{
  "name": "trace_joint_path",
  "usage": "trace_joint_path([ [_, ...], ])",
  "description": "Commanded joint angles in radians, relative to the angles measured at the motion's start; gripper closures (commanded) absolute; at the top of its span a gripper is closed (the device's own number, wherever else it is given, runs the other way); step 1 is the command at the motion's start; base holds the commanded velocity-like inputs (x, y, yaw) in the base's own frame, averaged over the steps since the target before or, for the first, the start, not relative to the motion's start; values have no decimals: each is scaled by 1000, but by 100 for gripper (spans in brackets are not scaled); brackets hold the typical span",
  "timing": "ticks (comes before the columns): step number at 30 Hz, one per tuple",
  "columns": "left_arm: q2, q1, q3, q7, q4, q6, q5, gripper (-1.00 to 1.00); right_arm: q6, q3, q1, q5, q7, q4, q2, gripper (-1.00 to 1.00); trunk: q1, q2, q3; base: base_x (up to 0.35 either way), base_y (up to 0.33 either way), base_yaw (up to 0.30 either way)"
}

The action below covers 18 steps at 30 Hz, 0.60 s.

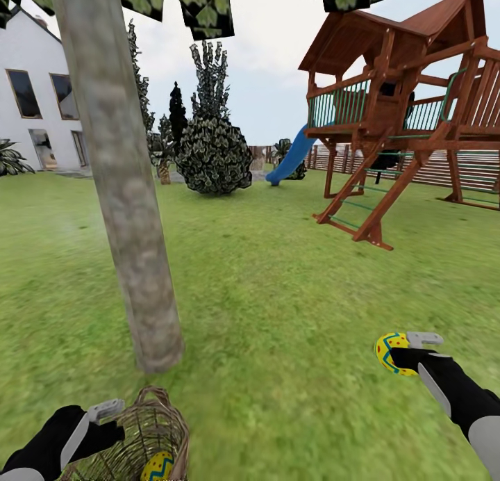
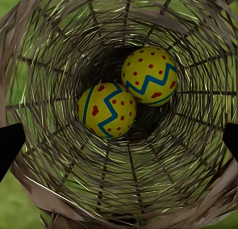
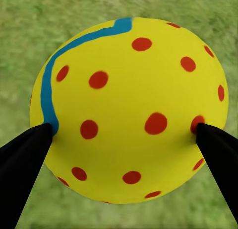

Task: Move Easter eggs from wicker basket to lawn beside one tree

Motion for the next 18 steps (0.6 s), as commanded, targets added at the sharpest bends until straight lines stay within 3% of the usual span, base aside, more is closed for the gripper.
trace_joint_path([
  [1,0,-1,3,1,-1,6,7,-100,4,5,-1,-7,-2,-1,-1,100,4,-8,-4,0,0,0],
  [18,-1,-1,4,2,-1,4,7,-100,4,5,-1,-6,-3,-1,3,100,69,-127,-58,0,0,0],
])
